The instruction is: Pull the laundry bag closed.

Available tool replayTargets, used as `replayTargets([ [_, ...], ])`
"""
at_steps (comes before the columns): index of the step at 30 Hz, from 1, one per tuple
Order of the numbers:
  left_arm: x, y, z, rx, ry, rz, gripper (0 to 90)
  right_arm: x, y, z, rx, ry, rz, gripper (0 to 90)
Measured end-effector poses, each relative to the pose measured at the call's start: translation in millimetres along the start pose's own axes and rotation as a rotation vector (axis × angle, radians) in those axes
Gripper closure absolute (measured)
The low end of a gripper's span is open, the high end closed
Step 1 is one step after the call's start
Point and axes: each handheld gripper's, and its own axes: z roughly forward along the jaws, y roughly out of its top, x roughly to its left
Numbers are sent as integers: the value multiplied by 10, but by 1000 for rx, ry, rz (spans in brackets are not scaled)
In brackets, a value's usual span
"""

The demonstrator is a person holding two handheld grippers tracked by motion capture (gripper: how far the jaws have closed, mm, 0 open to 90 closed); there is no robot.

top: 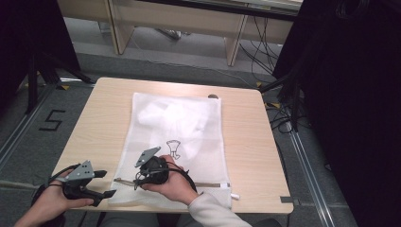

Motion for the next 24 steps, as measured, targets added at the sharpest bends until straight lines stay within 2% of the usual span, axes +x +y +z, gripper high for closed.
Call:
replayTargets([
  [1, 0, 0, 0, 1, 0, 0, 196, -1, 27, 17, -4, 6, -12, 525],
  [3, 0, -1, 1, -1, -1, -2, 196, 5, 71, 38, -3, 12, -3, 526],
  [8, 3, -2, 2, -5, -3, -3, 195, 32, 156, 134, 8, 27, -17, 526],
  [9, 3, -2, 3, -5, -4, -5, 196, 47, 168, 155, 10, 33, -4, 526],
  [14, 3, 1, 11, -11, -6, -6, 197, 56, 230, 231, 8, 43, -19, 526],
  [24, 12, 3, 0, 12, -7, -1, 196, 63, 311, 303, 7, 55, -14, 545],
])
